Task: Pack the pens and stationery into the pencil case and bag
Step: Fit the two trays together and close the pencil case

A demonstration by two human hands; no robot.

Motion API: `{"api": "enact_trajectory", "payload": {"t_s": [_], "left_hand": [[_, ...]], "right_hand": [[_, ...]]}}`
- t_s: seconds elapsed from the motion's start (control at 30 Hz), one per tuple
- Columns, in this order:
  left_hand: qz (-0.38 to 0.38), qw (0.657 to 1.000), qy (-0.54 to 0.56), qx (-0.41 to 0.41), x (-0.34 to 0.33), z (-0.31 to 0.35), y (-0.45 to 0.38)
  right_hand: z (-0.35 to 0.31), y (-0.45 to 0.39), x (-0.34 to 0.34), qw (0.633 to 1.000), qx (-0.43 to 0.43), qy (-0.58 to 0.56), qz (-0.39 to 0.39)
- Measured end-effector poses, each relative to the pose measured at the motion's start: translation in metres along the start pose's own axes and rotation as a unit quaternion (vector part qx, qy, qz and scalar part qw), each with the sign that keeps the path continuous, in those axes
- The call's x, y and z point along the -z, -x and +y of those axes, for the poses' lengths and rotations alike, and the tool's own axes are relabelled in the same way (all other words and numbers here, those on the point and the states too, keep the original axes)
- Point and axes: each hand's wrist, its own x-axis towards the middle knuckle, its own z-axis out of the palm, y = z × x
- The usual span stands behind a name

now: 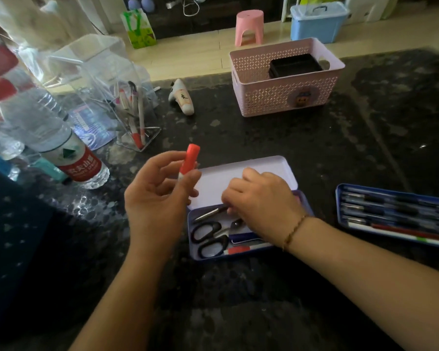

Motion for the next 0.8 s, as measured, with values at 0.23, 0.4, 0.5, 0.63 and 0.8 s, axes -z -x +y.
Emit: {"api": "enact_trajectory", "payload": {"t_s": [0.23, 0.4, 0.5, 0.63, 0.8], "left_hand": [[-0.105, 0.981, -0.161, -0.021, 0.002, -0.012, 0.002], [-0.207, 0.957, -0.201, -0.029, -0.001, -0.013, 0.005], [-0.231, 0.954, -0.191, -0.013, -0.005, -0.016, 0.007], [-0.209, 0.962, -0.177, -0.011, -0.005, -0.017, 0.008], [-0.273, 0.949, -0.158, -0.004, -0.034, -0.008, 0.018]], "right_hand": [[0.011, 0.024, 0.012, 0.997, 0.023, -0.041, -0.063], [0.02, 0.045, 0.036, 0.982, -0.033, -0.01, -0.183], [0.017, 0.038, 0.034, 0.979, -0.044, -0.008, -0.198], [0.018, 0.04, 0.048, 0.982, -0.073, -0.021, -0.173], [0.041, 0.059, 0.107, 0.946, -0.188, -0.26, -0.049]]}}
